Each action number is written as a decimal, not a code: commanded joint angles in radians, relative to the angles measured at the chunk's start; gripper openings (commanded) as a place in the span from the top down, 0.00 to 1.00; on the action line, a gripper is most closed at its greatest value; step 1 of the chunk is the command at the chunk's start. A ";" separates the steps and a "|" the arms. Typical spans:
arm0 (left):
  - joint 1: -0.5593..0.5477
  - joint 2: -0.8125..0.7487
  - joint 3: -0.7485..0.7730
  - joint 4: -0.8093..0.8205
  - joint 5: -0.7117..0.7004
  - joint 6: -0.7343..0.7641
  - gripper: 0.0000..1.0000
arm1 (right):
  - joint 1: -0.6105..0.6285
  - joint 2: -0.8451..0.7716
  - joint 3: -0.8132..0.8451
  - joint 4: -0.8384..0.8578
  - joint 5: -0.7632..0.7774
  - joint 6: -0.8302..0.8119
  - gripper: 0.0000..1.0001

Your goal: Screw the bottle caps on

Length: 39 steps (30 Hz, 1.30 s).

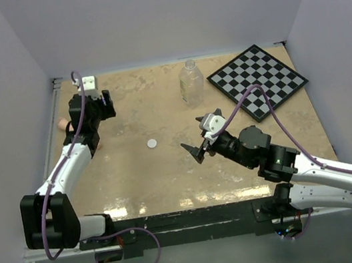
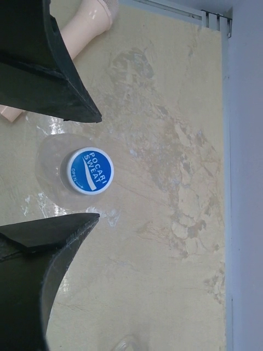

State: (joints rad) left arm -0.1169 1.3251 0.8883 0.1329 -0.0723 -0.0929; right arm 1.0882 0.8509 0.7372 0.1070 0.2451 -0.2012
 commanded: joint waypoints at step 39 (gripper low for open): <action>-0.066 -0.549 -0.178 0.002 0.160 0.047 0.10 | -0.632 0.829 0.645 0.082 -0.118 0.287 0.07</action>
State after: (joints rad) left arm -0.1776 0.7944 0.7185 0.0895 0.0612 -0.0650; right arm 0.4805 1.6478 1.3041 0.1333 0.1864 0.0689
